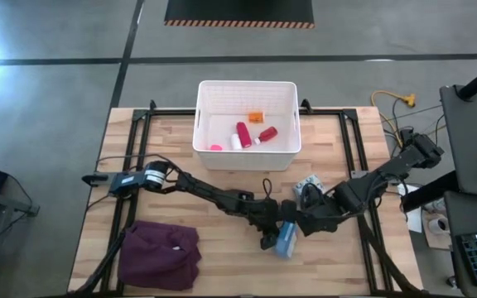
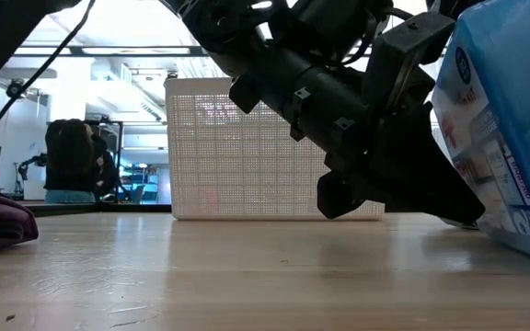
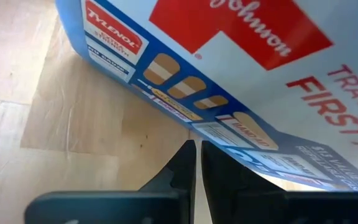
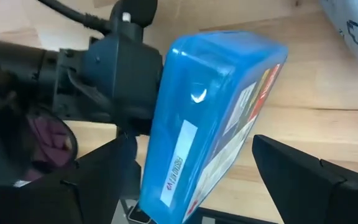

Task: Pick & place medical supplies in basket/bin
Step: Put the blue first aid kit box into the white bin

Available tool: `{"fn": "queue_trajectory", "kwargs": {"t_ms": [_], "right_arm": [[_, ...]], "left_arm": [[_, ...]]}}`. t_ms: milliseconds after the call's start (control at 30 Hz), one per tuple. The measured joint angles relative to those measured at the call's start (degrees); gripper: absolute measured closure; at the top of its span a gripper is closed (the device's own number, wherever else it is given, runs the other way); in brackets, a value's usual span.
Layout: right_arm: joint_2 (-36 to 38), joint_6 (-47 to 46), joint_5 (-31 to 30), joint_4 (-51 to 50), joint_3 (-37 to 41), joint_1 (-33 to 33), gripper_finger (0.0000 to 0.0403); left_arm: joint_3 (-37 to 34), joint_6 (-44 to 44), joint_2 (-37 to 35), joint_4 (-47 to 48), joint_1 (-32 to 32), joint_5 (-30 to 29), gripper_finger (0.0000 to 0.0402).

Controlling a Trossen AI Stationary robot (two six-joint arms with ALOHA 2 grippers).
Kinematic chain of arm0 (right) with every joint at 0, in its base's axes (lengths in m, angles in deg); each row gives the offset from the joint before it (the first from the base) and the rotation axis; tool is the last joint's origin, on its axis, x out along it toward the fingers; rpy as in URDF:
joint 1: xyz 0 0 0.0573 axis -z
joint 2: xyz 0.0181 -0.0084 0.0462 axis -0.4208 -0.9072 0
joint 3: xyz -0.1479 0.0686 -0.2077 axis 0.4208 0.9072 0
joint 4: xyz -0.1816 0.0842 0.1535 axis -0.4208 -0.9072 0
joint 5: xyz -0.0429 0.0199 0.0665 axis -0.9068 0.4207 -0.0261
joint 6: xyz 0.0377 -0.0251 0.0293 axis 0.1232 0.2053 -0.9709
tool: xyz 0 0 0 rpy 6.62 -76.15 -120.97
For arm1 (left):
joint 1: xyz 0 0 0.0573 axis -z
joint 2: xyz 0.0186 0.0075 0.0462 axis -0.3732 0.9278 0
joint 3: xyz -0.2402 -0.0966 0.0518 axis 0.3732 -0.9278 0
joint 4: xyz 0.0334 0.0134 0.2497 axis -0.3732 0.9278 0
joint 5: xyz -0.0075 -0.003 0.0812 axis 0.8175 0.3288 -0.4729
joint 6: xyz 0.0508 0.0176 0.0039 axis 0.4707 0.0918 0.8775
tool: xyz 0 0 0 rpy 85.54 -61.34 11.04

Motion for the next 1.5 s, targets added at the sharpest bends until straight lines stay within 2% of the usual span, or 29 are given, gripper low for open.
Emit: {"fn": "queue_trajectory", "kwargs": {"t_ms": [467,1100,1233,1500], "right_arm": [[0.65,1.46,1.50,-1.90,0.44,1.75,0.0076],[0.59,4.27,2.39,-1.73,0.85,1.65,0.0076],[0.59,4.30,4.56,-1.81,0.85,0.68,0.0076],[-0.61,2.27,5.86,-2.11,0.98,-0.92,0.0077]], "left_arm": [[0.07,-0.30,-1.17,0.03,1.64,-7.19,0.0394],[0.11,-0.20,-2.23,0.54,2.35,-9.66,0.0394],[-0.05,-0.18,-2.23,0.53,2.53,-10.45,0.0394],[-4.98,-0.18,-3.61,0.83,2.53,-12.09,0.0394]]}}
